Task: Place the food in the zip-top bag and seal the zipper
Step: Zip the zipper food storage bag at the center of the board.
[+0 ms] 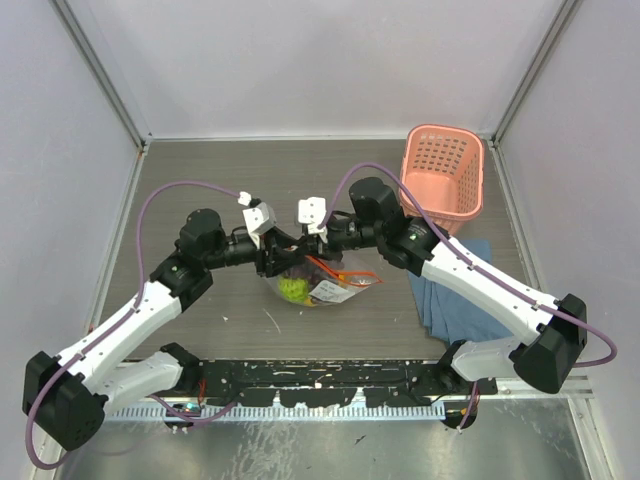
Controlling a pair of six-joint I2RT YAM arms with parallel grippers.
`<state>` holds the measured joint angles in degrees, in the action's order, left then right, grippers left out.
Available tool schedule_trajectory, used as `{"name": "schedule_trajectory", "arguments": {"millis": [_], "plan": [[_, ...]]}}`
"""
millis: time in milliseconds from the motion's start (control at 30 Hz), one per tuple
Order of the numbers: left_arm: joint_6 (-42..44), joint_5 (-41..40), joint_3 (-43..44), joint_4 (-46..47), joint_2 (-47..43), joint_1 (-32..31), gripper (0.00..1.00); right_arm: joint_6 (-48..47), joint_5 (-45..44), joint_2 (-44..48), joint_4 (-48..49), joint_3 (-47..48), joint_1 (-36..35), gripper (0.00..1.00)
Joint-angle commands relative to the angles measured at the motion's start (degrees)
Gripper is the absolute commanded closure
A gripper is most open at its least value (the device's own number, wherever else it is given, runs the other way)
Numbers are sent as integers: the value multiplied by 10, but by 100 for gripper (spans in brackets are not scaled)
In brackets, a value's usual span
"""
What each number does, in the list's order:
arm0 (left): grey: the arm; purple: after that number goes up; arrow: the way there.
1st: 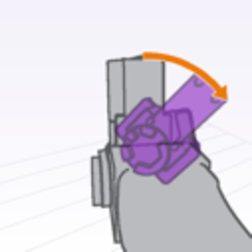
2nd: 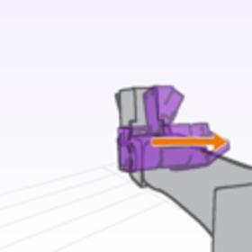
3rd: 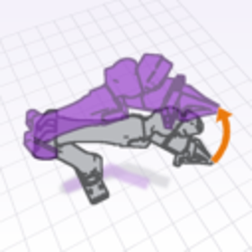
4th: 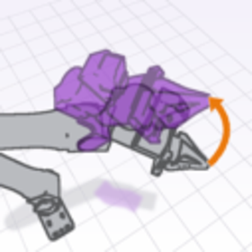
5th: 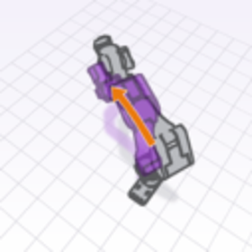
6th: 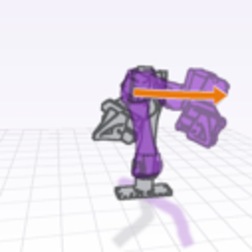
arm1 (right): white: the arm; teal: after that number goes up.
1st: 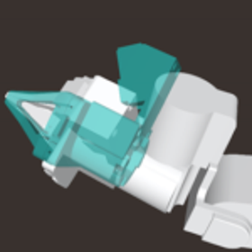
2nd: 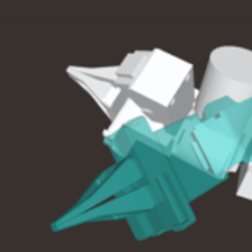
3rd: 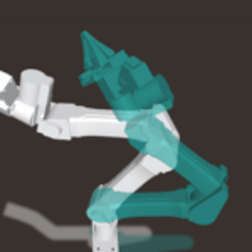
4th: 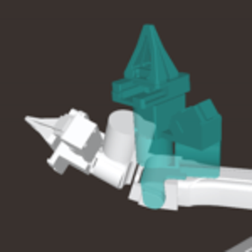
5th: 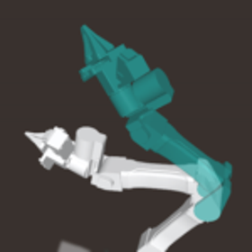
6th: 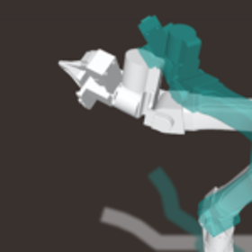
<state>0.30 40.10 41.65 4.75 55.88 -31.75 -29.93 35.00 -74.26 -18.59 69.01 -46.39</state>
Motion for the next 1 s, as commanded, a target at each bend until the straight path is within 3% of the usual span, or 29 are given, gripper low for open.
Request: {"name": "schedule_trajectory", "arguments": {"millis": [0,100,233,400,967], "plan": [[20,53,31,5,19,3,62,-9,19,5,19,31,1,99],[23,65,33,0,32,3,73,-7,19,5,20,32,1,99],[31,68,31,-11,34,3,75,-8,13,9,20,30,2,99],[29,80,31,-8,33,3,99,-4,12,10,20,29,1,99],[-117,-119,-27,77,-24,3,100,52,-121,29,-53,10,2,99]]}}
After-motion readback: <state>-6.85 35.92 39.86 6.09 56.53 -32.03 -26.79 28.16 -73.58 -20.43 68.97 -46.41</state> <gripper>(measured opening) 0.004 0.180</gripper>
